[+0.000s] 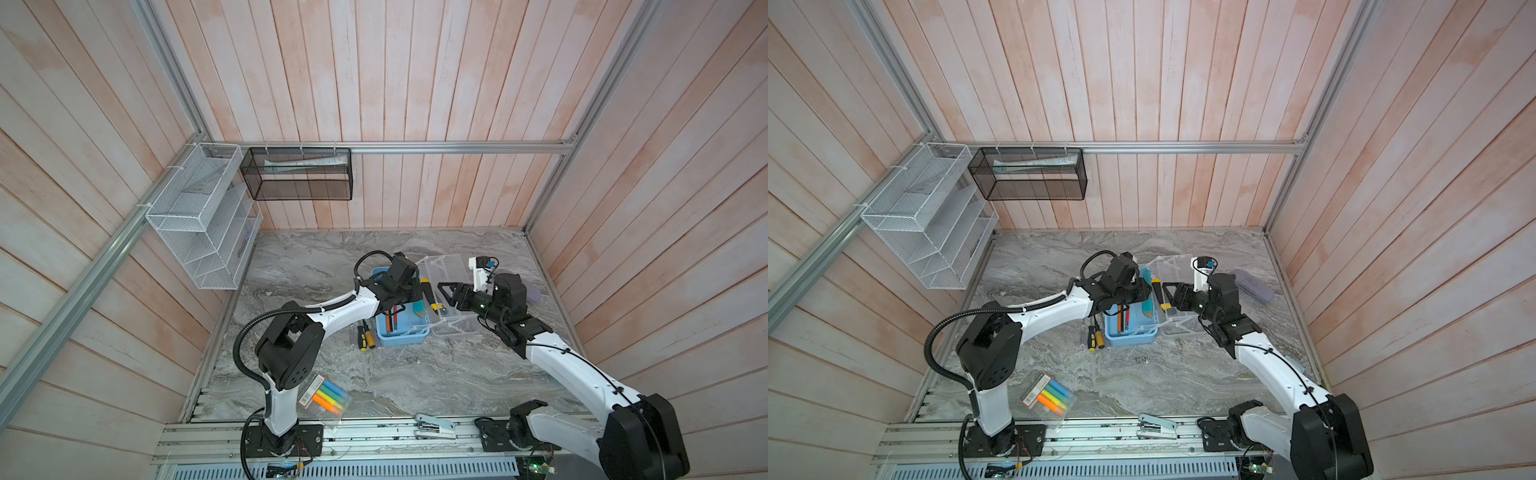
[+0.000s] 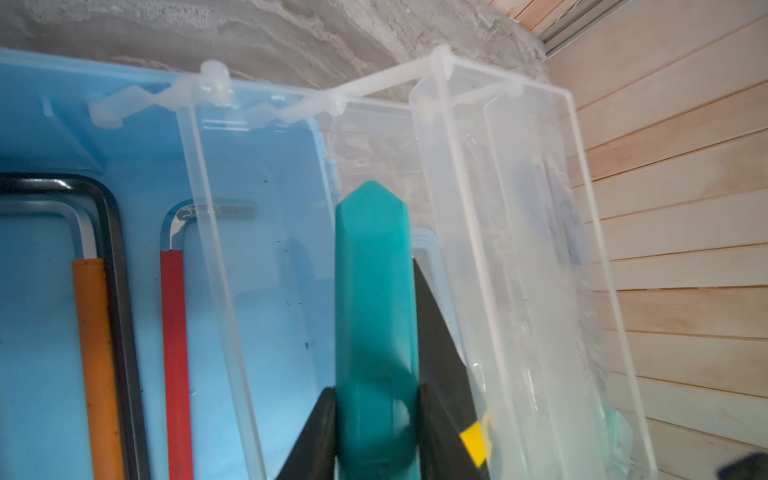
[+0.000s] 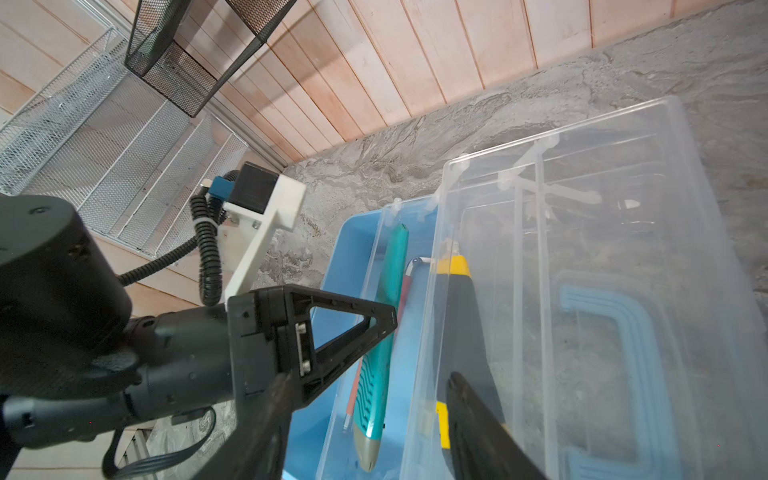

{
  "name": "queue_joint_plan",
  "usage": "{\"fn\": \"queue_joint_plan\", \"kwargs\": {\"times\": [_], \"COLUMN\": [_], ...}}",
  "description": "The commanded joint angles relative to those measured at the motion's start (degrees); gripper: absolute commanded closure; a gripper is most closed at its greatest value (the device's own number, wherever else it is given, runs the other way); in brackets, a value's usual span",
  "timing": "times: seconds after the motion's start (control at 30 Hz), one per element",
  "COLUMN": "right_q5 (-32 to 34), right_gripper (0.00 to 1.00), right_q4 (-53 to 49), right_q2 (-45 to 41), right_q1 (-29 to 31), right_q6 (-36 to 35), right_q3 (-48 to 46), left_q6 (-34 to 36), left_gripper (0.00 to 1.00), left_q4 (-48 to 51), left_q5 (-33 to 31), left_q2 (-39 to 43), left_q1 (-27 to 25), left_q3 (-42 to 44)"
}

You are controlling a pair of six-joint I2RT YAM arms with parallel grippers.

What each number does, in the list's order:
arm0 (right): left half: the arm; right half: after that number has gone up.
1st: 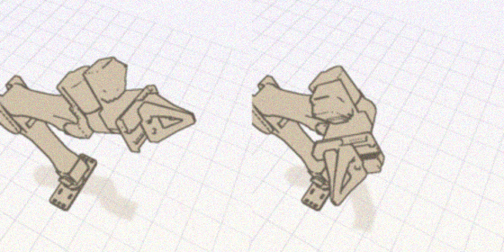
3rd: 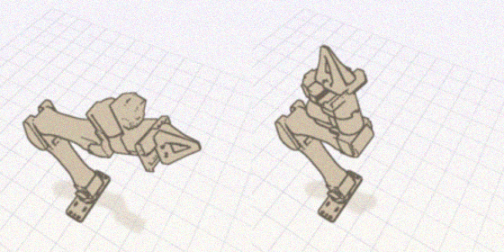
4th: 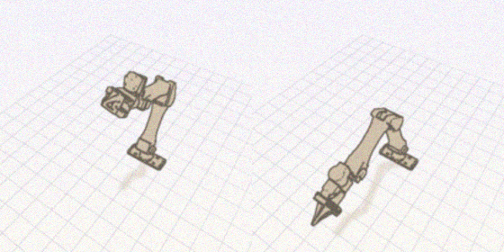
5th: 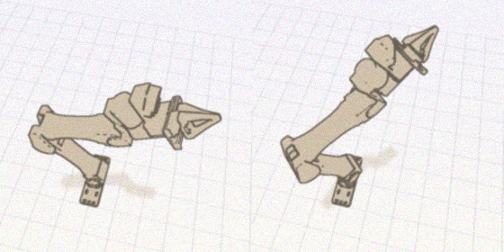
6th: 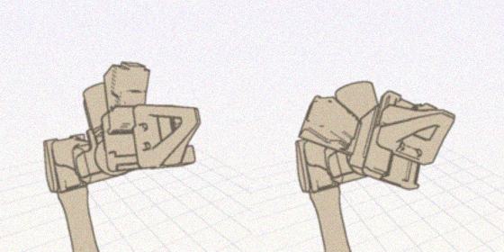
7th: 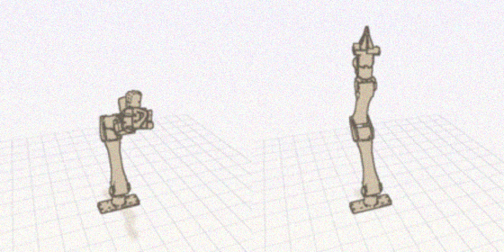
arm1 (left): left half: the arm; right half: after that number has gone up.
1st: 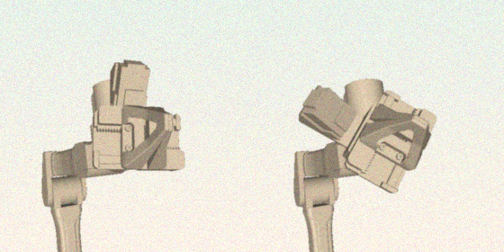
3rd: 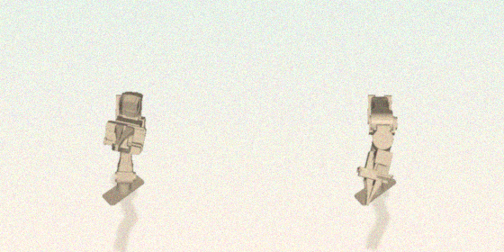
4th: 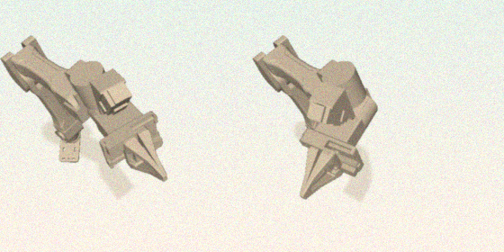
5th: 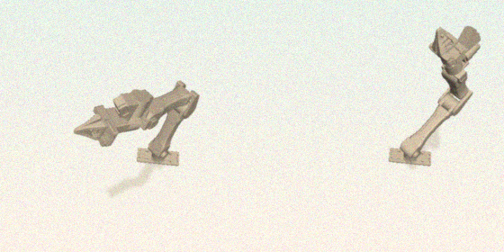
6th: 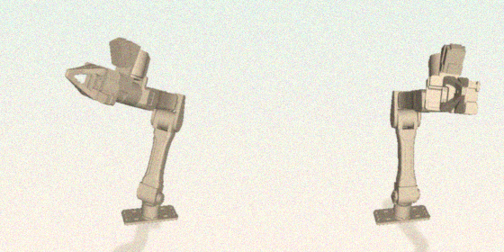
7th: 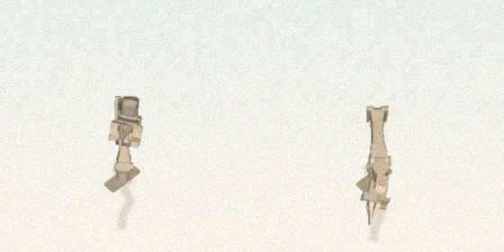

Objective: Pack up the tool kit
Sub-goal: 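Lift the teal tool and lower it into the blue box beside the knife, then open the left gripper and move it back over the screwdrivers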

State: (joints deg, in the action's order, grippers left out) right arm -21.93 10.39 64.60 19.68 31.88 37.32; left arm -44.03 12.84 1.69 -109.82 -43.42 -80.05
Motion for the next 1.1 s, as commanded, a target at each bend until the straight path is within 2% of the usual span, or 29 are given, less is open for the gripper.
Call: {"fn": "queue_joint_plan", "kwargs": {"times": [0.0, 0.33, 0.53, 0.73, 0.93, 1.07], "right_q5": [0.9, 1.1, 0.6, -0.4, 0.3, 2.8], "right_gripper": [0.4, 0.4, 0.4, 0.41, 0.41, 0.41], "right_q4": [0.3, 0.0, -0.5, -1.8, -2.7, -4.6], "right_q2": [-0.8, -0.2, -0.3, -0.3, -0.3, 1.5], "right_q1": [-0.3, -0.3, -0.3, -0.3, 0.9, 3.1], "right_q6": [-0.6, -1.1, -1.2, -2.1, -3.1, -4.9], "right_q3": [-0.6, -0.4, 0.5, 2.1, 3.2, 4.9], "left_q6": [-0.3, 0.2, 3.2, 9.3, 11.1, 10.1], "left_gripper": [0.76, 0.49, 0.49, 0.49, 0.49, 0.49], "left_q4": [0.5, -0.4, -2.4, -2.0, 6.8, 9.6], "left_q5": [-2.1, -2.8, -3.1, -10.4, -18.3, -18.7], "left_q2": [-1.4, -2.5, 1.8, 13.4, 25.0, 31.0], "left_q1": [-0.1, 0.1, 0.4, 0.9, 1.9, 4.3], "left_q3": [-2.8, -3.3, -1.2, 7.4, 15.9, 21.4]}}
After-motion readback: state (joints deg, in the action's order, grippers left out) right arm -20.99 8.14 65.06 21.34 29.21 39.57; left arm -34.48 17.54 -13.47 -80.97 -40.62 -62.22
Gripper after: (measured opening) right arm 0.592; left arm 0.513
